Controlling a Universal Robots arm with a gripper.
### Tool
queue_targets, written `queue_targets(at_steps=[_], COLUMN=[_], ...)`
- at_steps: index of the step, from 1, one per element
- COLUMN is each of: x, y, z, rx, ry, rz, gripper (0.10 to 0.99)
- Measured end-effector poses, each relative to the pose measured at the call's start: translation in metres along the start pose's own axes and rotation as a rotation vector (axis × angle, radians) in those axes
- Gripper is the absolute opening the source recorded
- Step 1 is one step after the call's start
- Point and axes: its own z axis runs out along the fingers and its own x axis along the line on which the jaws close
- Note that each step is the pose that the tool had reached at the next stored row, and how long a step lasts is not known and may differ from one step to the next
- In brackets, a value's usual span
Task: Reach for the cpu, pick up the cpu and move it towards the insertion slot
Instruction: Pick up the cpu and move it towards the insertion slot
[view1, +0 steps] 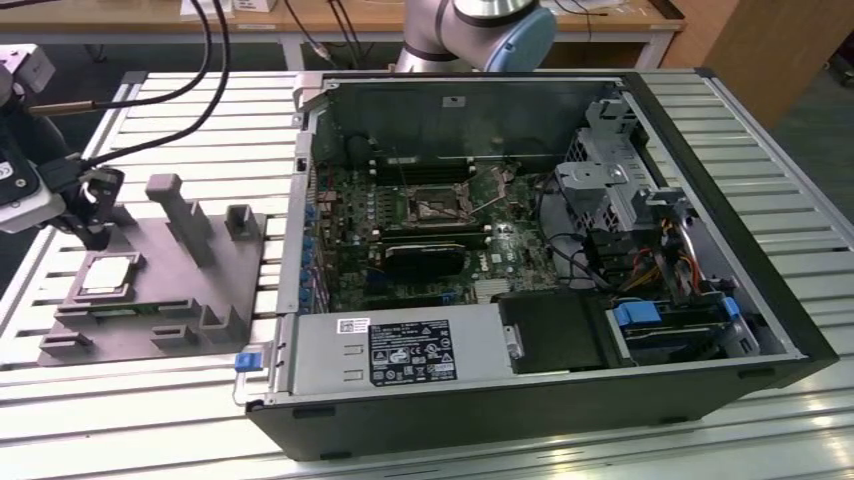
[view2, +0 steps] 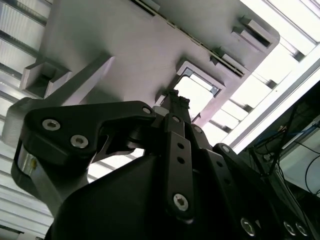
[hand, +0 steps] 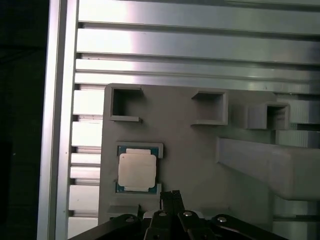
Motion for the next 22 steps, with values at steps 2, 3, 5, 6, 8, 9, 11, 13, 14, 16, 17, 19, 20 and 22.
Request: queue_targets(at_steps=[2,3,5,6,8,9,11,13,14,16,17,19,20,22], x=[0.0024,0.0037,0.0065,0.0079,0.0104,0.0117,0.0145,0.0164,0.0172,0.0184,0.019,0.0203,0.0213,0.0239], y=[-0.0004,-0.0007,-0.001,-0.0012,-0.0015,-0.0016,-0.0017,-0.0018,-0.0019,-0.0019,-0.0019,-0.0015,-0.0011,-0.0004], z=[0.0031,0.0048,0.0075,0.0091,0.0125,0.0142,0.0179,0.0214,0.0232,0.0268,0.0285,0.0321,0.0341,0.0374], rx=[0.0,0.0,0.0,0.0,0.0,0.0,0.0,0.0,0.0,0.0,0.0,0.0,0.0,0.0], ry=[-0.0013,-0.0019,-0.0023,-0.0025,-0.0027,-0.0027,-0.0028,-0.0027,-0.0028,-0.0028,-0.0027,-0.0027,-0.0027,-0.0024], rz=[0.0,0.0,0.0,0.0,0.0,0.0,0.0,0.0,0.0,0.0,0.0,0.0,0.0,0.0], gripper=[0.106,0.106,0.106,0.106,0.106,0.106,0.106,0.106,0.106,0.106,0.106,0.106,0.106,0.106])
